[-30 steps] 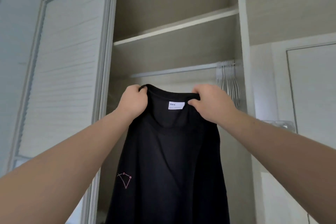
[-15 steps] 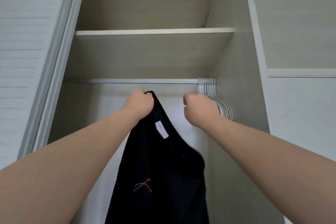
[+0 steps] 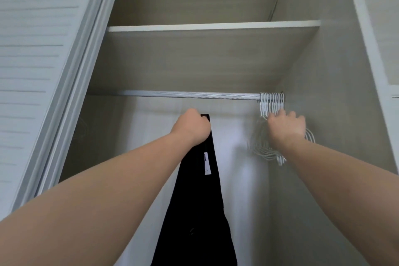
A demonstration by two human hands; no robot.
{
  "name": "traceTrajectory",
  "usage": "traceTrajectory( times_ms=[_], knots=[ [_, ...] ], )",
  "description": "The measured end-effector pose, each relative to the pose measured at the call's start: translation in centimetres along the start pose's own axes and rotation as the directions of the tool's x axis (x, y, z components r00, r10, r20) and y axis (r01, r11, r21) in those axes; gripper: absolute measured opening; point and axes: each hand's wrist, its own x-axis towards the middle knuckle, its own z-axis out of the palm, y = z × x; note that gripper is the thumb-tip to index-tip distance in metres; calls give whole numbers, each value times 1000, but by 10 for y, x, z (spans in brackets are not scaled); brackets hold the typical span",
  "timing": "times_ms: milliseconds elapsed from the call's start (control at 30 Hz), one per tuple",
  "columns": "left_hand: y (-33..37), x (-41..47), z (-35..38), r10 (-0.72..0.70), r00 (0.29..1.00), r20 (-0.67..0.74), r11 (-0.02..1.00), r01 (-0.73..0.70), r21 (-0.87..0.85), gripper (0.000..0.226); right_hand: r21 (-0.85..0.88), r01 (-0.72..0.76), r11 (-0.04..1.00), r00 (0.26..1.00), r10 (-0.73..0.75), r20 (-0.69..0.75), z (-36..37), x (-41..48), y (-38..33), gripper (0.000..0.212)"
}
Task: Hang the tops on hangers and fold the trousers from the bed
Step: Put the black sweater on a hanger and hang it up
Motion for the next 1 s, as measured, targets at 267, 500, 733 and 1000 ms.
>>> traceTrajectory(
  times_ms=[267, 500, 733, 1000],
  knots=[
    [-9, 7, 9, -12, 1000, -19, 1000, 11, -26, 28, 175, -21, 984, 999, 28, -38, 10, 17, 24, 35],
    [-1, 0, 17, -20, 1000, -22, 1000, 19, -25, 31, 452, -79, 889, 985, 140, -104, -4, 20, 34, 26],
    [20, -14, 6, 37, 996, -86, 998, -41, -44, 36, 789, -109, 605, 978, 208, -24, -52, -22, 43, 16],
    [49, -55, 0, 144, 975, -169, 988, -151, -28, 36, 906, -2, 423, 944, 300, -138, -73, -128, 85, 25]
  ],
)
